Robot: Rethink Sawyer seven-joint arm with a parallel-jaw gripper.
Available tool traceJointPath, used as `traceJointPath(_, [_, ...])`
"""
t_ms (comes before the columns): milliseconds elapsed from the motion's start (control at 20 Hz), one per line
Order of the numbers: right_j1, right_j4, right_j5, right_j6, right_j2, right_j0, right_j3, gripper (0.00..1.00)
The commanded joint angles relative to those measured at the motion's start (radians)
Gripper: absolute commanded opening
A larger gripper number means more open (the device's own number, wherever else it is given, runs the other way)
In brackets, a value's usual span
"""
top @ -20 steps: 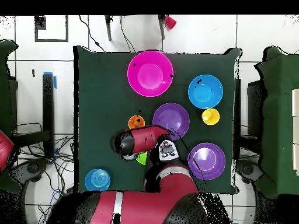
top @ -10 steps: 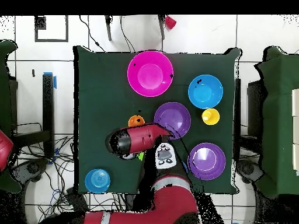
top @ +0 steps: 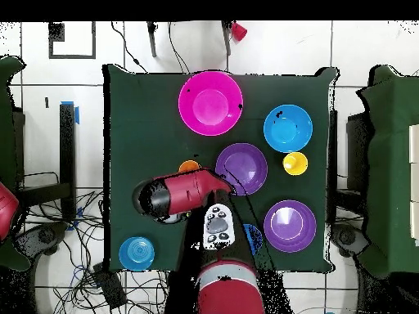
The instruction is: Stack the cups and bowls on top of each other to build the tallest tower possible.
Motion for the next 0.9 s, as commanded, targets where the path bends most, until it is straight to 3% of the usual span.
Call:
traceJointPath(50, [-0.052, 0.049, 0.128, 0.060, 0.046, 0.020, -0.025, 0.00])
traceJointPath(750, [-0.094, 0.080, 0.266, 0.013, 0.066, -0.004, -0.067, 0.00])
traceJointPath(900, [-0.080, 0.092, 0.231, 0.015, 0.085, -0.012, -0.078, 0.00])
